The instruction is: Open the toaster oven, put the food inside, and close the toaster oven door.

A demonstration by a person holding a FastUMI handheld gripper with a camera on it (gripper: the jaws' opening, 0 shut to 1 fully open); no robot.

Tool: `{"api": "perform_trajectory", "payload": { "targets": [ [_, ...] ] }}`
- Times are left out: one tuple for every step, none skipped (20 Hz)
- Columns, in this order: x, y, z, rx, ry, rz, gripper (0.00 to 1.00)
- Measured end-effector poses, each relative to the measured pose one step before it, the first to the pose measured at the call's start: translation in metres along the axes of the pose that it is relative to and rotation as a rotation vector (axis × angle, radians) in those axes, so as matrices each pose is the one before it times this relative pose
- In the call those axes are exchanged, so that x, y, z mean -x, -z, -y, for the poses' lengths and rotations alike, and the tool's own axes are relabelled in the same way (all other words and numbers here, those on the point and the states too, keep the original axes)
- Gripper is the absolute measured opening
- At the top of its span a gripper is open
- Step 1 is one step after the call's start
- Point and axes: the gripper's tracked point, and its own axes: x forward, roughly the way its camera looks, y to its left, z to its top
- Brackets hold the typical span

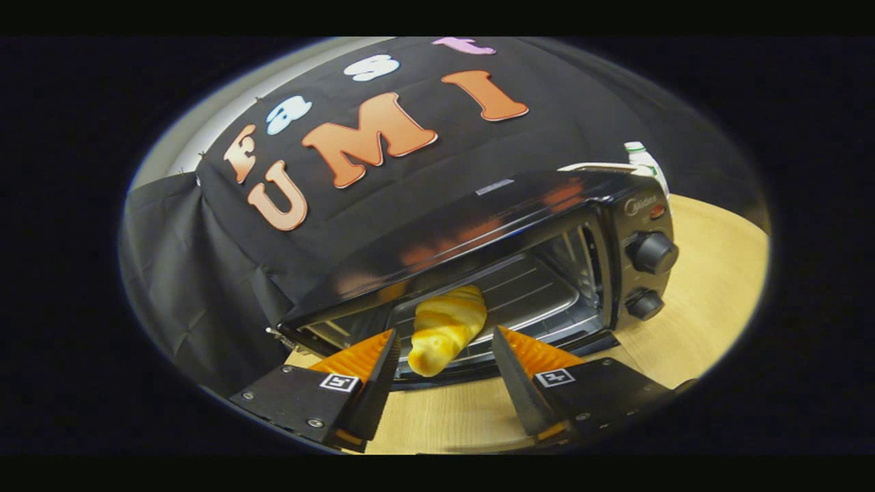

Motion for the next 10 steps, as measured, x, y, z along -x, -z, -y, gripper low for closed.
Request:
{"api": "perform_trajectory", "payload": {
  "targets": [
    [0.01028, -0.00332, 0.00274, 0.03255, 0.00758, 0.00798, 0.8],
    [0.01029, -0.00217, 0.00332, 0.03661, 0.00934, 0.00435, 0.83],
    [0.01137, -0.00196, 0.00211, 0.03439, 0.00233, 0.00518, 0.84],
    [0.01102, -0.0019, 0.00155, 0.02769, -0.00185, -0.00056, 0.87],
    [0.01022, -0.00176, -0.00007, 0.02585, -0.00822, 0.00183, 0.88],
    [0.00995, -0.00203, 0.0002, 0.01734, -0.01107, 0.00192, 0.89],
    [0.01008, 0.00087, 0.00202, 0.01226, -0.00461, 0.00522, 0.91],
    [0.00885, 0.00305, 0.0027, 0.01474, -0.00004, -0.00245, 0.92],
    [0.00739, 0.00449, 0.00067, 0.01682, 0.00261, -0.00402, 0.92],
    [0.00705, 0.00786, 0.00135, 0.01722, 0.00173, -0.01308, 0.92]
  ]
}}
